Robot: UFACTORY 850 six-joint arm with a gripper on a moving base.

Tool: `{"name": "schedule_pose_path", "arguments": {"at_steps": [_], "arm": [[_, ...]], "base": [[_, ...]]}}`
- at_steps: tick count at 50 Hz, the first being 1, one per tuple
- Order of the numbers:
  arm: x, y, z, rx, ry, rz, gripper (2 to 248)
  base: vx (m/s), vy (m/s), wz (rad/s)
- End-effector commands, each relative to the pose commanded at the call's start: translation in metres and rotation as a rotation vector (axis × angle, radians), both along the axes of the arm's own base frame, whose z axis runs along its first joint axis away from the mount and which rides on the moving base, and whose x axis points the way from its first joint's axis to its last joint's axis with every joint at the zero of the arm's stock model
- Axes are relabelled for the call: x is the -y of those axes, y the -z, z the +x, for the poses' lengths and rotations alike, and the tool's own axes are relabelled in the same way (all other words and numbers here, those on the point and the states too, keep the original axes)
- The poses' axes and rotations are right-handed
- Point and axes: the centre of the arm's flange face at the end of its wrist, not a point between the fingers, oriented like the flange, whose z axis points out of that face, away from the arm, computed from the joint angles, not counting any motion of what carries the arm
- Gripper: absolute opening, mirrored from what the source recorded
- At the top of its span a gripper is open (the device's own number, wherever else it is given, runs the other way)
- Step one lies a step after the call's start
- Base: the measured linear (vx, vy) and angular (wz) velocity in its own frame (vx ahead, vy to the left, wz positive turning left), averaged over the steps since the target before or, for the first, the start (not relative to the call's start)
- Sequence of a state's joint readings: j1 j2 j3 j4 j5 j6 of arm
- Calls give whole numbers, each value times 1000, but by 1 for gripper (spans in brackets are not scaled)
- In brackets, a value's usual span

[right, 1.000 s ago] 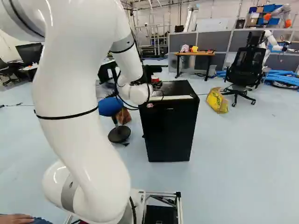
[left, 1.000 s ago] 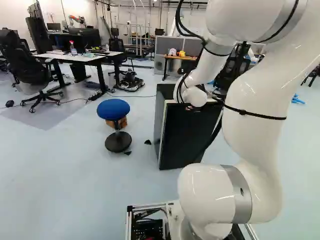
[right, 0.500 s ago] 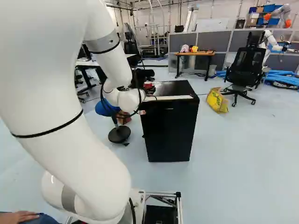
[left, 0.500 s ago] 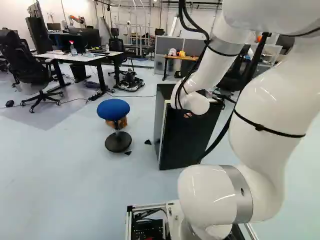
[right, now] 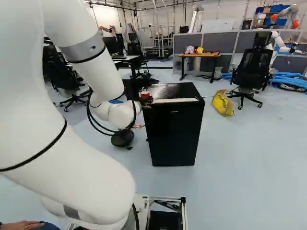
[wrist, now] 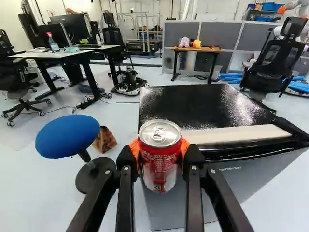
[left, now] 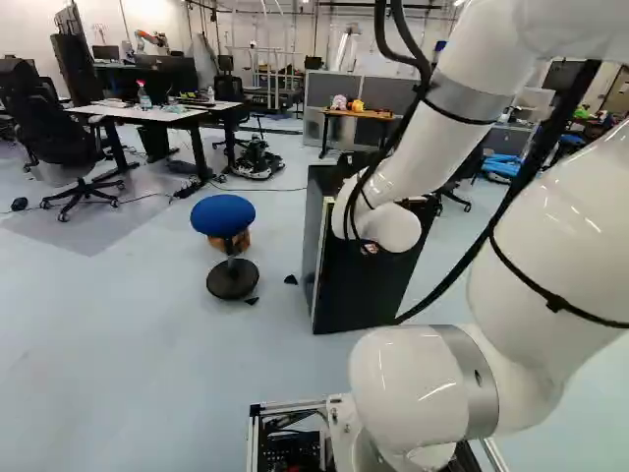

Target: Grab a drink from the fridge

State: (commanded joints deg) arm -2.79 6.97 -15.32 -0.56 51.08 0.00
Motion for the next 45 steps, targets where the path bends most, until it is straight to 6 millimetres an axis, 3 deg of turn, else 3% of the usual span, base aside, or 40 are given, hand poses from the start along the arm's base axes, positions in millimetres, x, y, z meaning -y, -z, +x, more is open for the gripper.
{"name": "schedule_pose_path", "arguments": {"at_steps": [22, 45], "arm": [[-11, 13, -43, -26, -25, 3, 100], [-15, 21, -66, -40, -38, 4, 100]], "base": [[0, 0, 0], [0, 0, 0]]}}
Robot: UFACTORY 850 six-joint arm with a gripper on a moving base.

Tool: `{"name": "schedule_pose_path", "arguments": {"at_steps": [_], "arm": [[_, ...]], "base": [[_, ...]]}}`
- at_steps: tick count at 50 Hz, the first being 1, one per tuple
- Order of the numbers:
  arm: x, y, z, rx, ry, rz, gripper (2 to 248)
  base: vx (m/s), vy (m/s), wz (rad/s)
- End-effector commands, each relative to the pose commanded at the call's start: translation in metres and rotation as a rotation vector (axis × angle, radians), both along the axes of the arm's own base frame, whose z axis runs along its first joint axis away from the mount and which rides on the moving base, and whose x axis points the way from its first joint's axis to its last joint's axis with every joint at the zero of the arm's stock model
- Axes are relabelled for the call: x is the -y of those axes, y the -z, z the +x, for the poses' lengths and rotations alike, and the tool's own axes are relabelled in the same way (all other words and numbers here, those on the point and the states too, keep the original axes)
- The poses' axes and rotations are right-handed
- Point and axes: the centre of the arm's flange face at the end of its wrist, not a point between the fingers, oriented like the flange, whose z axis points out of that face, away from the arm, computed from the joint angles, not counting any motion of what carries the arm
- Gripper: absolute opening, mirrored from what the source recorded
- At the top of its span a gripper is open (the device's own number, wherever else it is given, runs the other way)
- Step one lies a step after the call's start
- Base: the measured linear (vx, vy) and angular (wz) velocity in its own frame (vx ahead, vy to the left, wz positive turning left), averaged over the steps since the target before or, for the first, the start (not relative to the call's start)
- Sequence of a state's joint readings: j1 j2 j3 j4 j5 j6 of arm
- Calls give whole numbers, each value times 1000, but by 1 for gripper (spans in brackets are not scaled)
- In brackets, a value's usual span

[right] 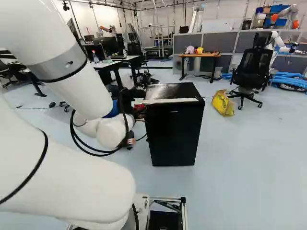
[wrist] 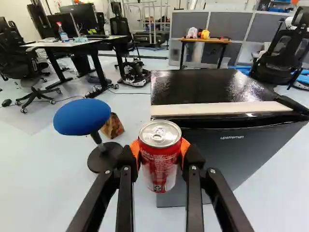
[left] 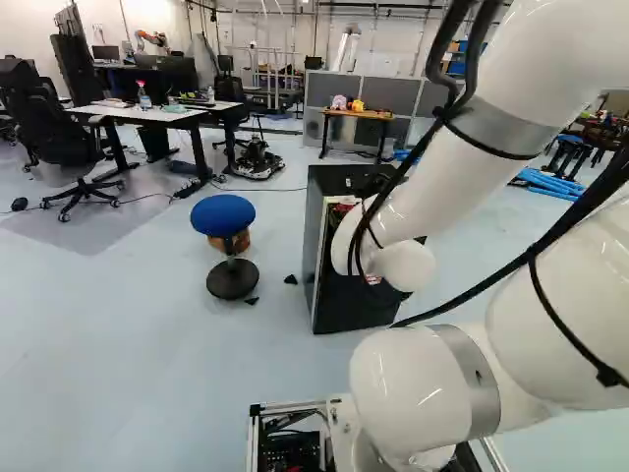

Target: Grab a drink from the fridge

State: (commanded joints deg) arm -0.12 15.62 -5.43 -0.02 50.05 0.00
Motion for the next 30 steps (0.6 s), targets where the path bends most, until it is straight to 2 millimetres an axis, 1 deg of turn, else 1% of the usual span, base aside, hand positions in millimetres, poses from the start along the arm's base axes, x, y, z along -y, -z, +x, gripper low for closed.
{"name": "schedule_pose_path", "arguments": {"at_steps": [30], "arm": [[-1, 1, -3, -2, -2, 0, 100]], "base": [[0, 0, 0]]}}
